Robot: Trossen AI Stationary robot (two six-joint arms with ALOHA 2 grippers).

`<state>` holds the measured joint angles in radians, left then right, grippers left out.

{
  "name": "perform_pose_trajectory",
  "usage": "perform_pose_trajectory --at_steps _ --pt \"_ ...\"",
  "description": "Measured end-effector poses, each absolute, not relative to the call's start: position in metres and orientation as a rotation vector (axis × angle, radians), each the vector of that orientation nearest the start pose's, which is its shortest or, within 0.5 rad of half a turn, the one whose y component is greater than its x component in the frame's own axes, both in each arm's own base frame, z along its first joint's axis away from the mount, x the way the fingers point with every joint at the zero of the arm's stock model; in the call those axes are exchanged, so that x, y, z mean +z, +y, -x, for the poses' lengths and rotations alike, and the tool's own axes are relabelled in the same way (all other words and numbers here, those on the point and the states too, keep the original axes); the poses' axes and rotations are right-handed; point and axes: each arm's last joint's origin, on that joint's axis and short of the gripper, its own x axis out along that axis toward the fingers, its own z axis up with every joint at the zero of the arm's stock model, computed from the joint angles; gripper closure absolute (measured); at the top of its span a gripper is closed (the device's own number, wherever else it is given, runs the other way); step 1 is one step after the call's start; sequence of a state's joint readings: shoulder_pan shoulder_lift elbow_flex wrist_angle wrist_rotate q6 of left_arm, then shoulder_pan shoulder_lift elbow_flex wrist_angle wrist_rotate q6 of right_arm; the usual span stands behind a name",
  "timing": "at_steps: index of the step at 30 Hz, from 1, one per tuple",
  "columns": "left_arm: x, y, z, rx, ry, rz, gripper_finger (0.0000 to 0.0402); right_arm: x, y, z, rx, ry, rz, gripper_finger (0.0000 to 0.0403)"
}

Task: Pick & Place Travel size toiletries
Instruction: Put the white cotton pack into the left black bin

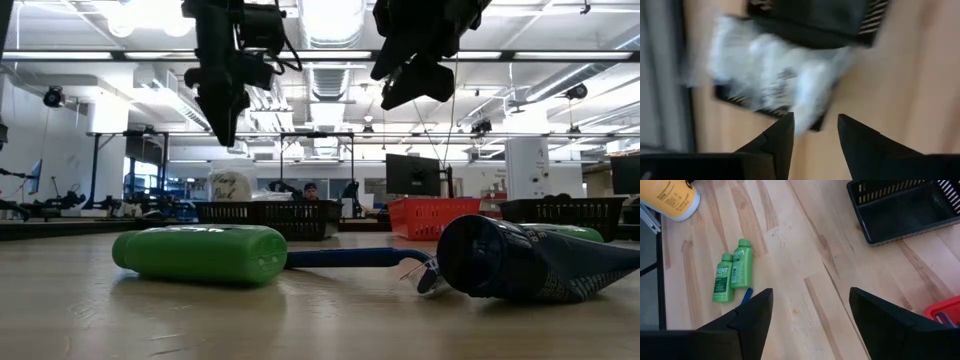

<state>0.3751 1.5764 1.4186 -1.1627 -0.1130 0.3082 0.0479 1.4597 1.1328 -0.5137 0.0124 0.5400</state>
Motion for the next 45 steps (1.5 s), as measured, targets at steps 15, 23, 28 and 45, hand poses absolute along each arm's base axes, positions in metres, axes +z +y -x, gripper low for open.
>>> perform_pose_trajectory --at_steps 15,23,28,45 --pt "0.263 0.097 -0.287 0.194 1.306 -0.242 0.0286 0.266 0.014 -0.304 -0.208 0.841 -0.476 0.0175" --pt "0.239 0.113 -0.284 0.234 1.269 -0.268 0.0304 0.262 0.014 -0.303 -0.218 0.851 -0.492 0.0156" --pt "0.228 0.121 -0.282 0.262 1.235 -0.249 0.0312 0.260 0.014 -0.303 -0.222 0.856 -0.498 0.0146" --pt "0.208 0.126 -0.276 0.404 1.236 -0.326 0.0312 0.261 0.014 -0.304 -0.220 0.839 -0.512 0.0169"
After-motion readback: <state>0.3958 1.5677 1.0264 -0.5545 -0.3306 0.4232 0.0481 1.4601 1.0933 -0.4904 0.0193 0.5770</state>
